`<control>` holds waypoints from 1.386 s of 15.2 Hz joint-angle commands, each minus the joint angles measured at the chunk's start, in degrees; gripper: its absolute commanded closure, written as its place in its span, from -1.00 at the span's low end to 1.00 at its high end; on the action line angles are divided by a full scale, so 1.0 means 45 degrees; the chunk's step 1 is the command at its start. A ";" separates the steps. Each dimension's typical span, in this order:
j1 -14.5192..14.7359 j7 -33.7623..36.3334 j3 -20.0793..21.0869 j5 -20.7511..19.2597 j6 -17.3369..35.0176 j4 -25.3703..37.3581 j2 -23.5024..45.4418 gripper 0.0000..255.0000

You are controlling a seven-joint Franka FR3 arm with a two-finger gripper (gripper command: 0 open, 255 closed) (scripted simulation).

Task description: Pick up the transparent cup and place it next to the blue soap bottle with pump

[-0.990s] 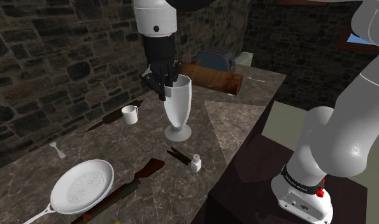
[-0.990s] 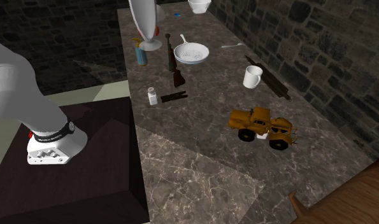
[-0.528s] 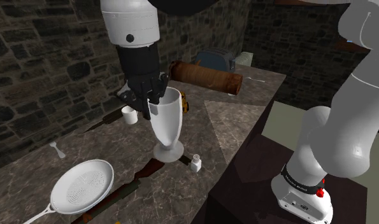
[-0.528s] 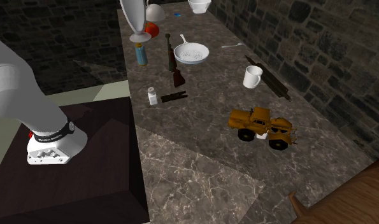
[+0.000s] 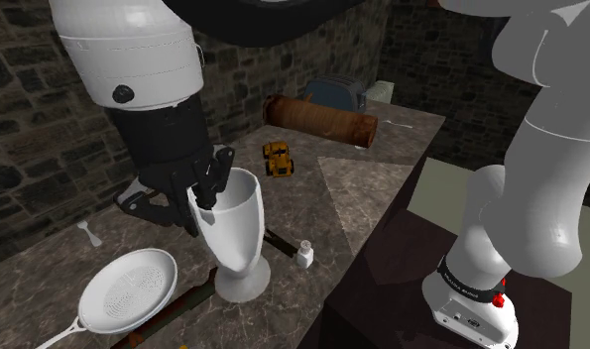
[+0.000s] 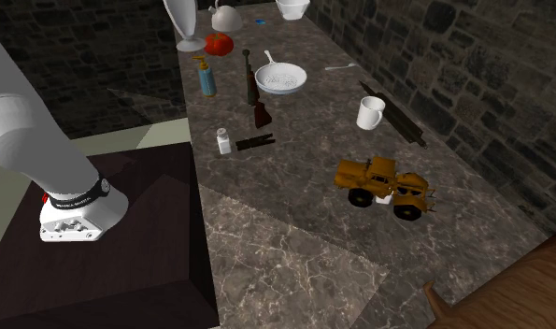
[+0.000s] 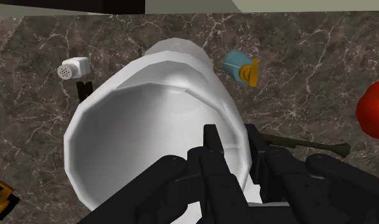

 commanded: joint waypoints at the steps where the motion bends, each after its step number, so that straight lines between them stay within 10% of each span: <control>1: 0.0103 0.0219 0.0085 -0.0034 0.0256 -0.0197 0.0055 1.00; 21: 0.0026 0.0204 0.0030 0.0037 0.3740 -0.3860 -0.0145 1.00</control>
